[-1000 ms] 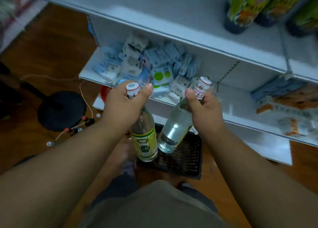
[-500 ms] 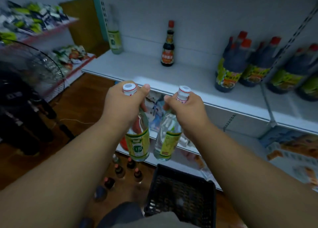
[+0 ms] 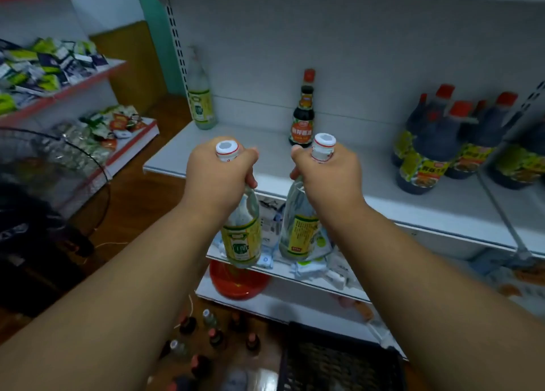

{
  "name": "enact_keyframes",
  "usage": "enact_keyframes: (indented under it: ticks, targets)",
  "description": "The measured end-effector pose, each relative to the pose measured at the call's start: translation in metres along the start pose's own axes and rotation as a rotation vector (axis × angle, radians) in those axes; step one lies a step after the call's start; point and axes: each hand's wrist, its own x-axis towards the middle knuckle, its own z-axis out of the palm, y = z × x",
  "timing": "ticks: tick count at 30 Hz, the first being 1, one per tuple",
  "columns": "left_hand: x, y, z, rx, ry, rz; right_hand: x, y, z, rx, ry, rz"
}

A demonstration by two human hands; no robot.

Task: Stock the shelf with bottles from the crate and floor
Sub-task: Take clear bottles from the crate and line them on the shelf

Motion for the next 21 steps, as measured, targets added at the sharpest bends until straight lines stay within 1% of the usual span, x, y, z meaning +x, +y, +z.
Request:
enact_keyframes:
  ticks: [3, 6, 11, 14, 18, 21]
  targets:
    - [0.052, -0.013, -0.016, 0.044, 0.045, 0.008, 0.029, -0.010, 0.039, -0.012, 0.055, 0.000]
    - [0.099, -0.021, -0.028, 0.071, 0.041, 0.051, 0.057, -0.020, 0.074, -0.028, 0.108, 0.001]
    - [0.161, -0.039, -0.033, 0.045, 0.034, 0.045, 0.096, -0.027, 0.119, -0.064, 0.178, -0.023]
    - [0.185, -0.055, -0.034, -0.014, 0.032, -0.005, 0.110, -0.024, 0.137, -0.085, 0.182, -0.047]
    - [0.203, -0.071, -0.034, -0.014, 0.001, -0.012, 0.125, -0.013, 0.151, -0.086, 0.177, -0.003]
    - [0.217, -0.080, -0.034, -0.034, -0.008, -0.024, 0.138, -0.004, 0.164, -0.089, 0.218, -0.019]
